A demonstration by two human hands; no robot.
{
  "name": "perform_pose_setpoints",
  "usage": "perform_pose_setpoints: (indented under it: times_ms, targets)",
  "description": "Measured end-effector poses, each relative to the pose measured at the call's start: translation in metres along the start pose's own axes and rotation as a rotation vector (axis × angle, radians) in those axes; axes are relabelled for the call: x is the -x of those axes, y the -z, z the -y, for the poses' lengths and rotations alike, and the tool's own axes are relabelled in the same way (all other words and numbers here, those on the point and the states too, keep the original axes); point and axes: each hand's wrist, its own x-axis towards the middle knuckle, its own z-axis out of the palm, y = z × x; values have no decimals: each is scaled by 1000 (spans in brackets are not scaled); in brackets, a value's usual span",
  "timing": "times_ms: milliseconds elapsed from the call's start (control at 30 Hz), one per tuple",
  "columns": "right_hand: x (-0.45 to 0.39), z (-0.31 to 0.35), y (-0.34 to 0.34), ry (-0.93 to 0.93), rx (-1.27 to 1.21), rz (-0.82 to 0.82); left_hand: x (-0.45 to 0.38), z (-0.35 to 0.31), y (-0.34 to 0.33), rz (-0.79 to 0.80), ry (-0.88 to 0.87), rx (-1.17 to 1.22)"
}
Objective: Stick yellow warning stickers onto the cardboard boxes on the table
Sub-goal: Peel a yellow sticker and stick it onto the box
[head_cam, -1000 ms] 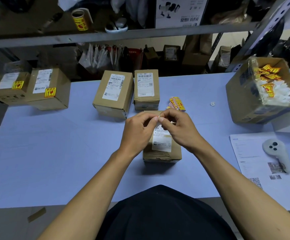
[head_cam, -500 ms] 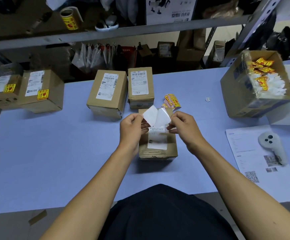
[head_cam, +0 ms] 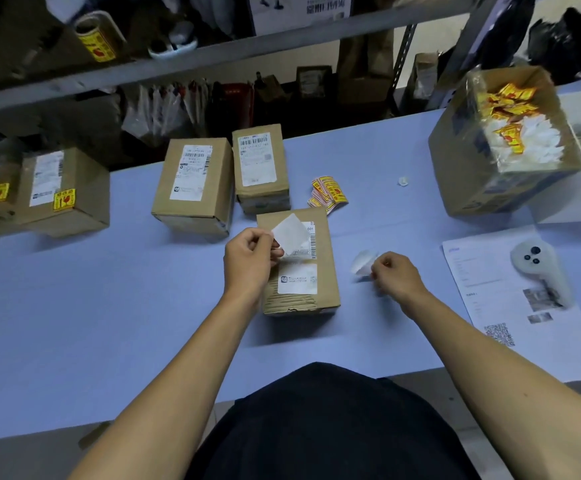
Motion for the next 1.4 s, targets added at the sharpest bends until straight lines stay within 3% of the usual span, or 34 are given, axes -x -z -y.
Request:
perform_pose_setpoints:
  times_ms: [100, 300, 400, 533, 633, 867, 1033, 1100, 1167, 1233, 1300, 1400]
  targets:
    - [-9, -10, 5, -22, 35, -85, 0, 1, -1, 19, -11, -32]
    - [2, -5, 10, 1, 85, -98, 1, 1, -6, 92, 10, -46]
    - [16, 13, 7, 97, 72, -135, 4, -5, -7, 200, 102, 49]
    - [44, 59, -5, 412, -297, 224, 10, -14, -6, 390, 418, 252]
    - [55, 82, -12, 545, -348, 385, 10, -12, -3, 470, 524, 243]
    - [56, 84, -21, 494, -320, 354, 10, -3, 6, 491, 597, 264]
    - [60, 92, -23, 433, -413, 232, 10, 3, 11, 364, 697, 581]
    - [59, 94, -20, 406, -411, 226, 7, 8, 12, 251, 590, 528]
    - [58, 93, -17, 397, -327, 293, 4, 9, 13, 205, 333, 266]
    - [57, 90, -15, 388, -202, 369, 6, 2, 15, 301, 118, 80]
    - [57, 89, -17, 400, -85, 410, 8, -6, 16, 423, 20, -31]
    - [59, 90, -20, 483, 92, 416, 5, -10, 15, 442, -129, -258]
